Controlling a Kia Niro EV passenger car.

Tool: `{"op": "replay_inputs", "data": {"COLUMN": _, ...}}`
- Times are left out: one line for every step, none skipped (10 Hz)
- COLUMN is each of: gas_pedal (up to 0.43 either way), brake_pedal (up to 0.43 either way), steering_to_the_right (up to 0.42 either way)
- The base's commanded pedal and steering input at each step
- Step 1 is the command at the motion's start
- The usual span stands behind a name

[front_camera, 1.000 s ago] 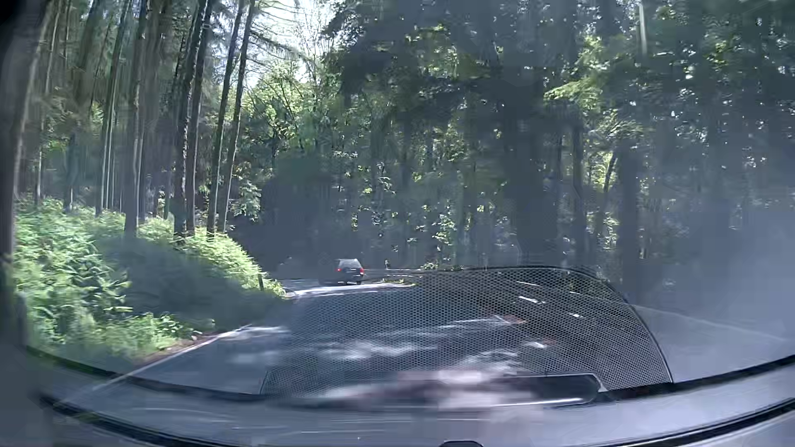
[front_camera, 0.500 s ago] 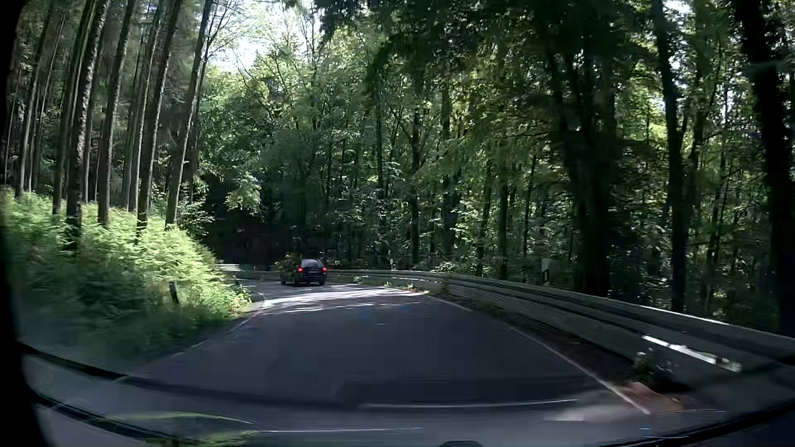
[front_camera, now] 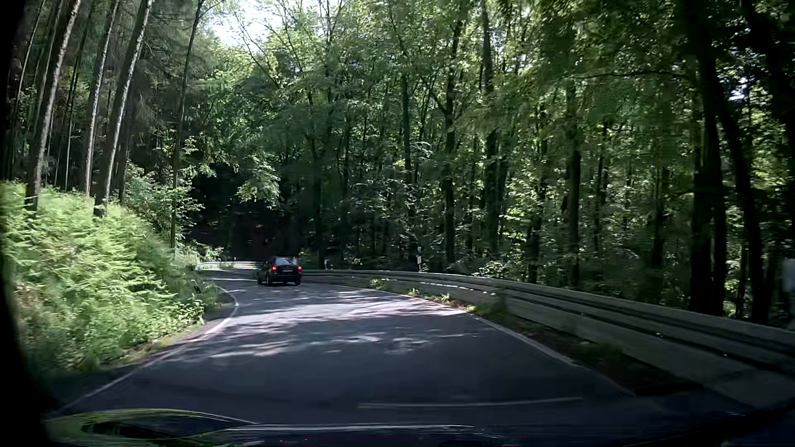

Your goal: Follow the waypoints while adhering to traffic rules and regulations

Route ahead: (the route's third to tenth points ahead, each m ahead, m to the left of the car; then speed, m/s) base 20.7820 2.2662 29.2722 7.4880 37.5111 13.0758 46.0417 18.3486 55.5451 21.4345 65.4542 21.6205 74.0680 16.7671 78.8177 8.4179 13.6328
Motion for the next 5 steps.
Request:
{"op": "replay_inputs", "data": {"gas_pedal": 0.0, "brake_pedal": 0.0, "steering_to_the_right": -0.076}}
{"op": "replay_inputs", "data": {"gas_pedal": 0.0, "brake_pedal": 0.0, "steering_to_the_right": -0.088}}
{"op": "replay_inputs", "data": {"gas_pedal": 0.0, "brake_pedal": 0.0, "steering_to_the_right": -0.097}}
{"op": "replay_inputs", "data": {"gas_pedal": 0.0, "brake_pedal": 0.0, "steering_to_the_right": -0.099}}
{"op": "replay_inputs", "data": {"gas_pedal": 0.0, "brake_pedal": 0.012, "steering_to_the_right": -0.1}}
